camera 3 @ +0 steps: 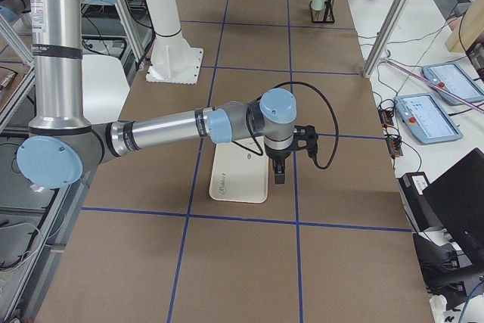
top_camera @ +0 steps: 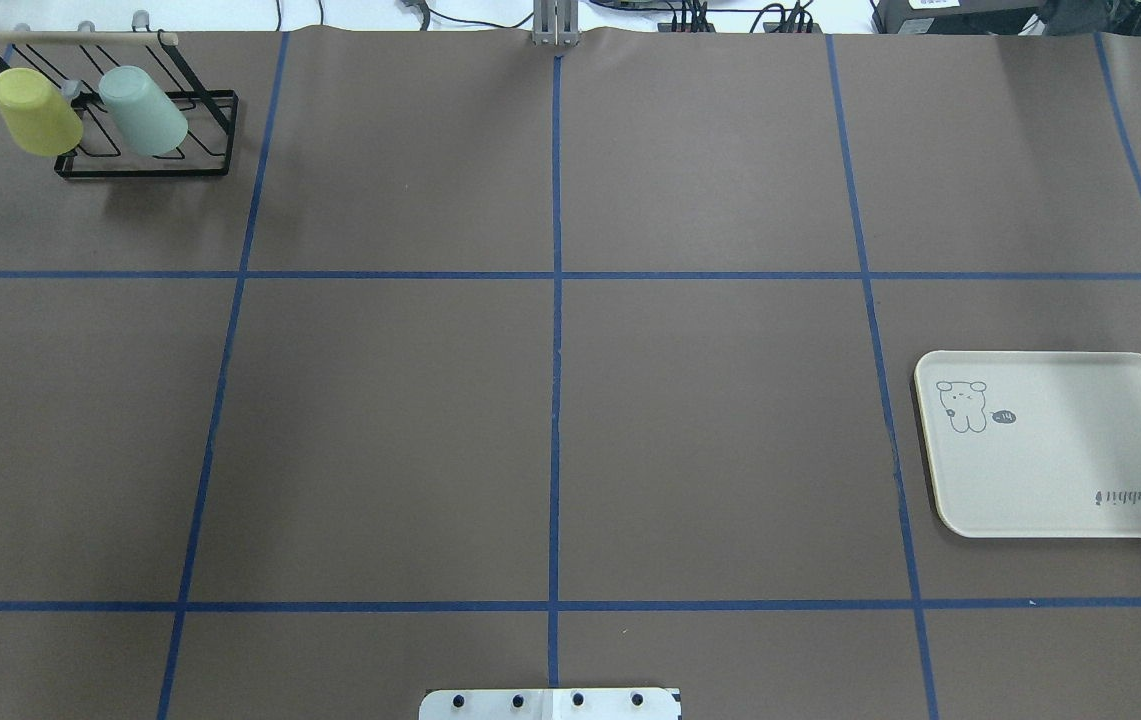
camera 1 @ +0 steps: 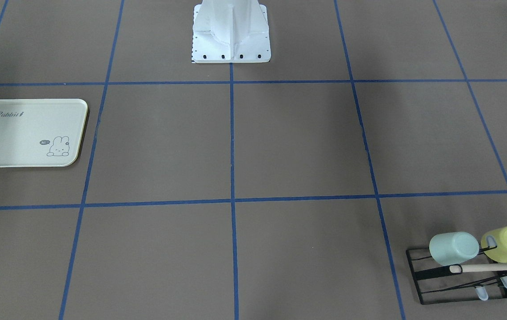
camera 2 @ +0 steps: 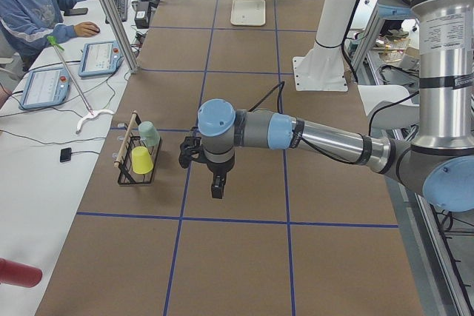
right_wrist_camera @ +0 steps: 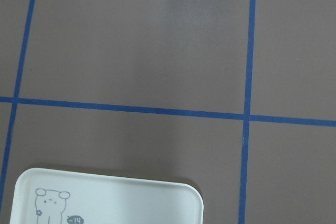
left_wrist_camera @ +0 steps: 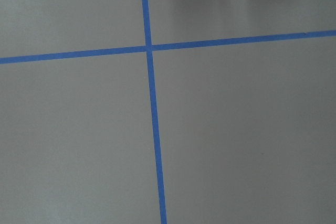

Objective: Left arm grabs green cup and hands to right arm on tray

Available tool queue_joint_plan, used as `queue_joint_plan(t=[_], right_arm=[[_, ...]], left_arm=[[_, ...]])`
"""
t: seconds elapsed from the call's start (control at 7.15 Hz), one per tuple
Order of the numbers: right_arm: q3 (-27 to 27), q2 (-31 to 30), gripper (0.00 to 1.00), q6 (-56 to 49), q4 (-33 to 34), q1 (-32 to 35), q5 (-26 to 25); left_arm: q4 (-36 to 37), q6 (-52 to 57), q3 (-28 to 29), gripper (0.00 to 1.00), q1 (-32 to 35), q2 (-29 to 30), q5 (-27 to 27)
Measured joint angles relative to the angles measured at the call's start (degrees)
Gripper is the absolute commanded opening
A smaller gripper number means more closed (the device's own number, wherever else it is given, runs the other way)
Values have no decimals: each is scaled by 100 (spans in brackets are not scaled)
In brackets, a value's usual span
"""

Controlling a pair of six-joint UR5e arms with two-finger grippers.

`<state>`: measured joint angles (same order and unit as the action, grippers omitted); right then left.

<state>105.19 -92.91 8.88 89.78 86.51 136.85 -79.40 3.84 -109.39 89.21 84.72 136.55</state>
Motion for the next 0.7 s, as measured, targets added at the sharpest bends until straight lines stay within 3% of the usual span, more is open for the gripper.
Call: queue_joint_plan(t=[0.42, 0.7], right_arm=[[-3, -104, 100, 2, -30, -111, 41], [9, -71, 100, 26, -38, -452, 14]], left_arm=[[15, 0, -167, 100, -188, 5, -6], [-18, -588, -288, 100, -215, 4, -7]])
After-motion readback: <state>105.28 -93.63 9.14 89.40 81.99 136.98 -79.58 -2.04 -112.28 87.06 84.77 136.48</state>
